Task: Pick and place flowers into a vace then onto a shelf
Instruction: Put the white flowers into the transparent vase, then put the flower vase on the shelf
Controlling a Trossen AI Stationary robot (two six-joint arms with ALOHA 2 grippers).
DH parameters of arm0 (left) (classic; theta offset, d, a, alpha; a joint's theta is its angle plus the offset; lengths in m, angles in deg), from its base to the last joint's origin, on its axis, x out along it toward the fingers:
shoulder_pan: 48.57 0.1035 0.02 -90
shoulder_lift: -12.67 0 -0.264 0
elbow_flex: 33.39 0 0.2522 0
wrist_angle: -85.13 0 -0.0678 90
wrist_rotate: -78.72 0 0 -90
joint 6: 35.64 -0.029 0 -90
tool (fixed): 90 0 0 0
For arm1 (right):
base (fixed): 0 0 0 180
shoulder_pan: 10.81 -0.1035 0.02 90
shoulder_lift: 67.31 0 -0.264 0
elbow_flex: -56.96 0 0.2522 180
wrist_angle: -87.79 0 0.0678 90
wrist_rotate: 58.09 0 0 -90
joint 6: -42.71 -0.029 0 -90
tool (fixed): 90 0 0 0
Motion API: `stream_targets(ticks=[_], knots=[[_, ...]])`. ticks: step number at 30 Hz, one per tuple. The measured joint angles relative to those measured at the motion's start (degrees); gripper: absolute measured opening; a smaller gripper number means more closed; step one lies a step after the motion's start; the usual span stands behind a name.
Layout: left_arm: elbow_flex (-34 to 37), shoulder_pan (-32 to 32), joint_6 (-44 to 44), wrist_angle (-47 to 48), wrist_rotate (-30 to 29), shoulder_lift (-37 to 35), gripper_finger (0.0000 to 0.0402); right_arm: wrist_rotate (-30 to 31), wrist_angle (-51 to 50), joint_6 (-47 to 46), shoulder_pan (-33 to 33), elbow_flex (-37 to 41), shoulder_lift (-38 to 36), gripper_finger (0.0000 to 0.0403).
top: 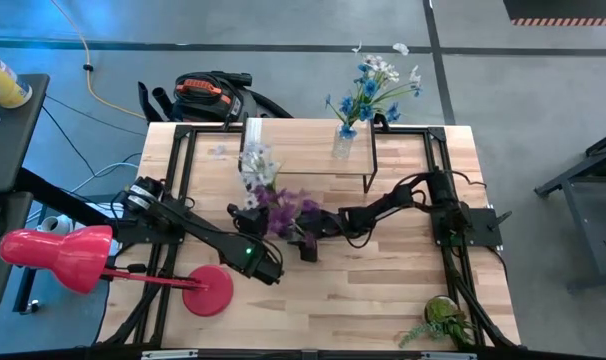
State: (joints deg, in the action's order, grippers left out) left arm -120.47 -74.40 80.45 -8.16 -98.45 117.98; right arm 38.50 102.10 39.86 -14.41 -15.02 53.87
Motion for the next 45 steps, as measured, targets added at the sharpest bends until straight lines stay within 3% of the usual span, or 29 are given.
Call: stream_targets(ticks=[7,18,26,33,39,45], knots=[[-0.01,-0.28,-3.92,-1.02,-0.02,-0.02,0.0046,-0.04,0.23,0.13,2.31,0.0,0.0,0.0278],[-0.16,-0.06,-18.51,-14.01,3.0,4.11,0.0046,-1.1,1.31,0.63,3.68,0.02,0.0,0.0281],[-0.13,0.28,-26.26,-16.53,10.76,4.4,0.0054,-0.93,0.53,1.47,3.77,0.0,0.0,0.029],[-0.01,0.13,-26.43,-15.1,14.73,4.45,0.0137,-0.64,0.03,1.64,4.02,0.07,0.0,0.0292],[-0.17,-1.05,-26.01,-13.69,14.01,3.75,0.0217,-0.98,-0.15,1.62,4.62,0.07,0.0,0.0292],[-0.24,-2.39,-25.78,-12.86,17.87,3.4,0.0256,-0.66,-0.1,1.64,5.07,0.07,0.0,0.029]])
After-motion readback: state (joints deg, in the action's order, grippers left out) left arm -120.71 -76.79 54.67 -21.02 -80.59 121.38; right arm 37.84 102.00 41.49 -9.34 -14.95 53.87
